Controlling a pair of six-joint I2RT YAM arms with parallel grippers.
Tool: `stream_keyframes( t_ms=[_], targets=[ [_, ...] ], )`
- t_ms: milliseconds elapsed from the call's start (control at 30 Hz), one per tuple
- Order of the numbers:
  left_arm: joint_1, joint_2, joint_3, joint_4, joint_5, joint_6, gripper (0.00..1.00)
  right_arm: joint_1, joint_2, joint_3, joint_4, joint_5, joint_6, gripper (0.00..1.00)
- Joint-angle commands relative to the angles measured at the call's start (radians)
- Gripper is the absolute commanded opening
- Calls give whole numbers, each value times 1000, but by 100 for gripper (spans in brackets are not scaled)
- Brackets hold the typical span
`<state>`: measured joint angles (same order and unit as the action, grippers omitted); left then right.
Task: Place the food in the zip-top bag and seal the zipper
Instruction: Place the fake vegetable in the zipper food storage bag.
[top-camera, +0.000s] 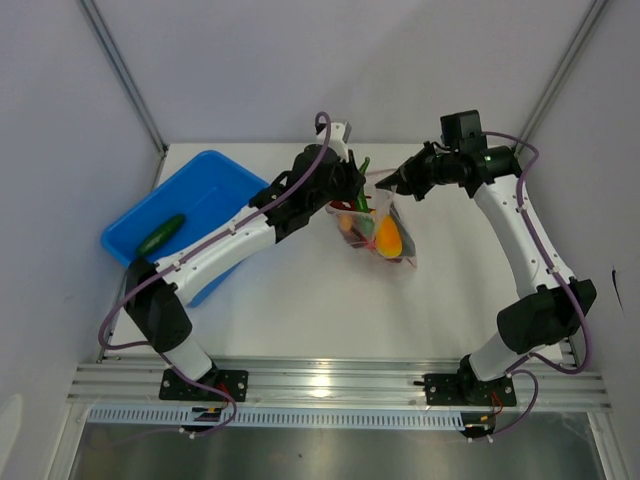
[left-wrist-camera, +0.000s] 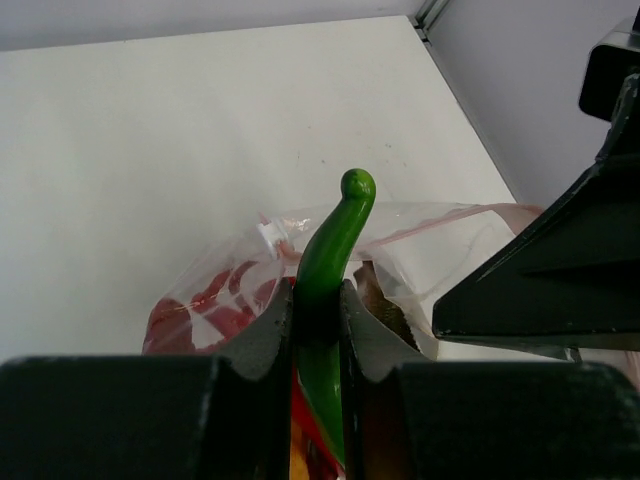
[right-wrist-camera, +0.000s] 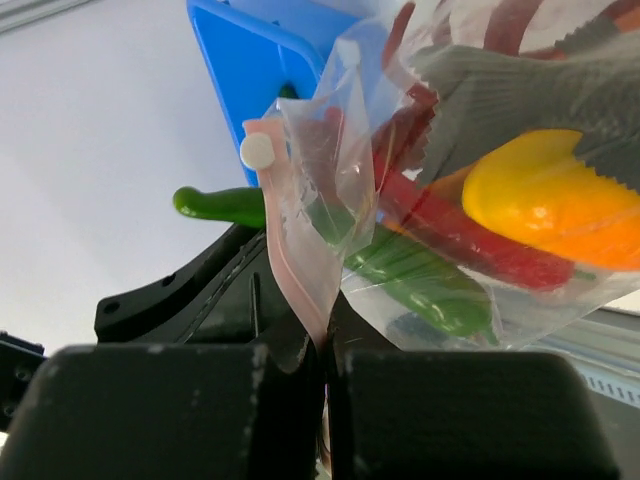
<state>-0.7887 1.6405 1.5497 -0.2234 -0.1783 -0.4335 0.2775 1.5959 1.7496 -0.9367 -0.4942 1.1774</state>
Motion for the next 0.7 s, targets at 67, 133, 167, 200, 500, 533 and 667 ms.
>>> stream_keyframes(
  t_ms=[67, 133, 167, 200, 500, 533, 667],
  targets=[
    [-21, -1, -42, 45, 37, 4, 1, -1, -11, 45, -5, 2, -39, 0],
    [-26, -2, -43, 52, 39, 4, 1, 0, -16, 34, 7, 2, -26, 0],
    [-27, -2, -49, 53, 45, 6, 0, 0, -16, 33, 19, 0, -19, 0],
    [-27, -1, -51, 59, 52, 4, 1, -1, -14, 33, 29, -7, -16, 0],
    [-27, 16, -25, 21, 258, 4, 27, -4, -5, 27, 38, -20, -61, 0],
    [-29, 15, -31, 19, 278, 6, 32, -4, -7, 28, 36, -14, -70, 0],
    [-23, -24, -85, 38, 310, 30, 60, -12, -14, 25, 6, 11, -143, 0]
  ],
)
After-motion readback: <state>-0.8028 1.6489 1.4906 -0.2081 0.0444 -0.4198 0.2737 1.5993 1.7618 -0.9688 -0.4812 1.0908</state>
